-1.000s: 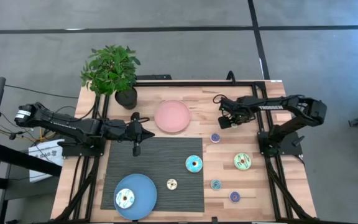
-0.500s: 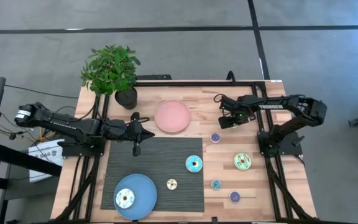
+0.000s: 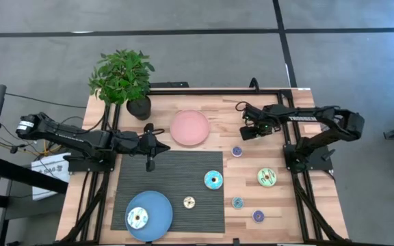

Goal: Pick & Place donuts
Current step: Put the small green donut on the pink plate, then put the big blue donut on the blue plate

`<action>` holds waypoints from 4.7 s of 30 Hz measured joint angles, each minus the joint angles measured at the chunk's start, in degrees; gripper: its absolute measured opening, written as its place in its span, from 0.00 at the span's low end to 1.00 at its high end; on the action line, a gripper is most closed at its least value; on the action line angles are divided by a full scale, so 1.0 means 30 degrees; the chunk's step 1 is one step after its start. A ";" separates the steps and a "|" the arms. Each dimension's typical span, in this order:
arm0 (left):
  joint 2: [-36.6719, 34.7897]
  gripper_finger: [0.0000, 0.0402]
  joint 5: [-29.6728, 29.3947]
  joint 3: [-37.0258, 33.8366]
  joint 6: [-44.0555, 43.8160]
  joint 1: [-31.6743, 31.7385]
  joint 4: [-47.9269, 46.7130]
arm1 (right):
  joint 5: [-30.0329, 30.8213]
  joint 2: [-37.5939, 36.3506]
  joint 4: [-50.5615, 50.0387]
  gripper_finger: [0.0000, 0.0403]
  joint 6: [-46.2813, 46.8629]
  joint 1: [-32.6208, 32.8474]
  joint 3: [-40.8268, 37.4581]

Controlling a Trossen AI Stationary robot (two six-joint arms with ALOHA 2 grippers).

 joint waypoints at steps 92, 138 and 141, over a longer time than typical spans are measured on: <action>-0.3606 0.00 0.0860 0.0000 -0.0499 -0.0021 -0.2082 | -0.1443 1.4519 -0.2535 0.58 -0.9469 0.2217 2.3649; -0.3606 0.00 0.0758 0.0000 -0.0612 -0.0021 -0.1851 | 0.0683 -0.5092 0.0279 0.58 0.3501 0.7332 0.1572; -0.3606 0.00 0.0765 0.0000 -0.0627 -0.0021 -0.1851 | 0.1097 -0.4933 -0.0048 0.58 0.4826 0.8815 0.1566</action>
